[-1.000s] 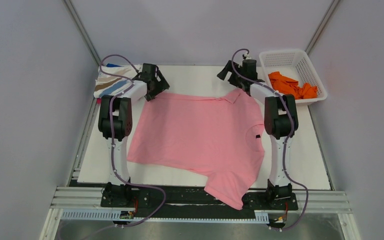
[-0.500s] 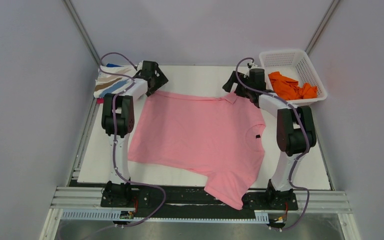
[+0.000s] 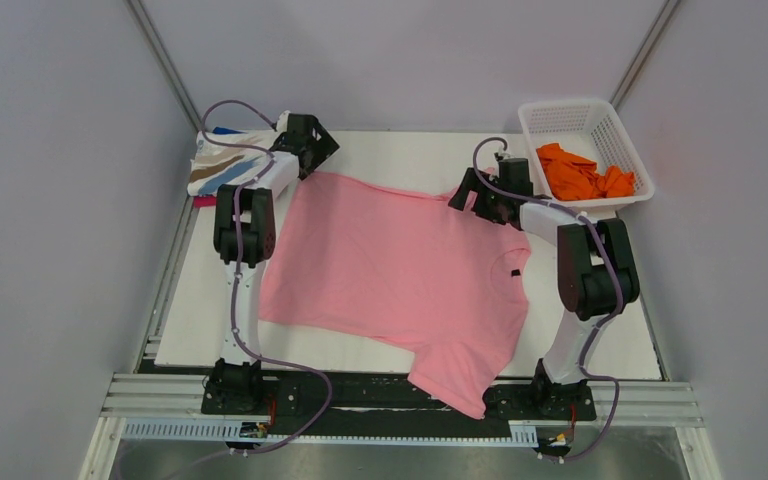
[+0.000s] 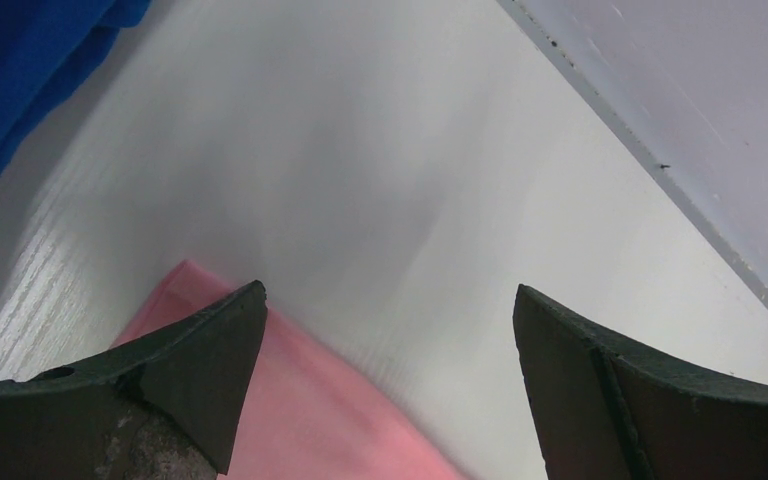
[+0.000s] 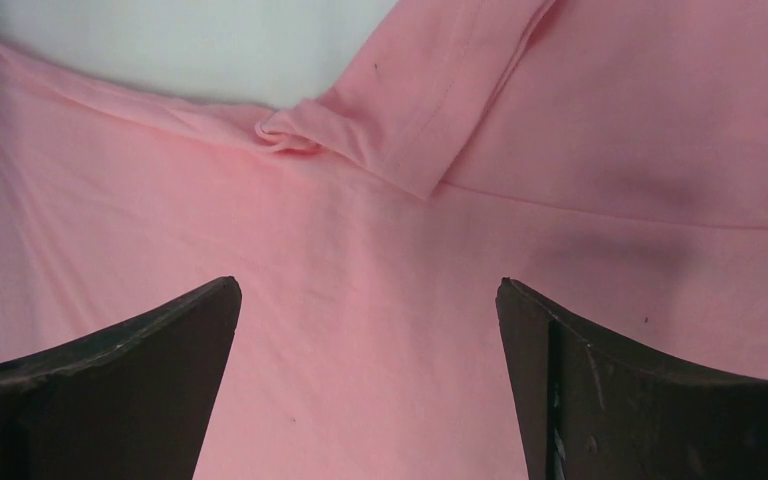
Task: Fold and stack the t-shirts
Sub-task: Flatten out the tshirt
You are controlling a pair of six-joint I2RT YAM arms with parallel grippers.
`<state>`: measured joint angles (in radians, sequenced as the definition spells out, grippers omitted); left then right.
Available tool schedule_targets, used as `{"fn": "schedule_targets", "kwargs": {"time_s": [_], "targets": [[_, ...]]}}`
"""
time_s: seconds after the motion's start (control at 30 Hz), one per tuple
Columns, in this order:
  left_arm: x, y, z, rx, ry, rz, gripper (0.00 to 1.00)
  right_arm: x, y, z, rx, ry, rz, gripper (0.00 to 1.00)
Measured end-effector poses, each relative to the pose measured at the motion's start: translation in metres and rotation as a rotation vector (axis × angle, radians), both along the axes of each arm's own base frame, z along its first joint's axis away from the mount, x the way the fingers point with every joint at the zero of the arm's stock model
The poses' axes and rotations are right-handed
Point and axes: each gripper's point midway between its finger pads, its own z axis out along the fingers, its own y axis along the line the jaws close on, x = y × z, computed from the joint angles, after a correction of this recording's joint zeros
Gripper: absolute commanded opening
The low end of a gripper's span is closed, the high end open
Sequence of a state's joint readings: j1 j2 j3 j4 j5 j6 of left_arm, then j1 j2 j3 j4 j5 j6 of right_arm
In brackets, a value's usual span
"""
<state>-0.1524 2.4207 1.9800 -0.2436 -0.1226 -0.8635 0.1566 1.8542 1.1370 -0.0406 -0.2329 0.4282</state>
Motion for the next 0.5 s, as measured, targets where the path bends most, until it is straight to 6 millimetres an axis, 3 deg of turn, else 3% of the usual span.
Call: {"fn": "schedule_targets", "kwargs": {"time_s": [0.17,0.5], "targets": [[0.008,-0.002,0.003,-0.020,-0.009,0.004,1.00,-0.002,0.003,-0.007,0.019,0.037,0.003,1.00],[0.011,-0.006,0.019,-0.023,0.000,-0.026,1.00,0.026,0.011,-0.017,0.027,0.041,0.007,1.00]]}}
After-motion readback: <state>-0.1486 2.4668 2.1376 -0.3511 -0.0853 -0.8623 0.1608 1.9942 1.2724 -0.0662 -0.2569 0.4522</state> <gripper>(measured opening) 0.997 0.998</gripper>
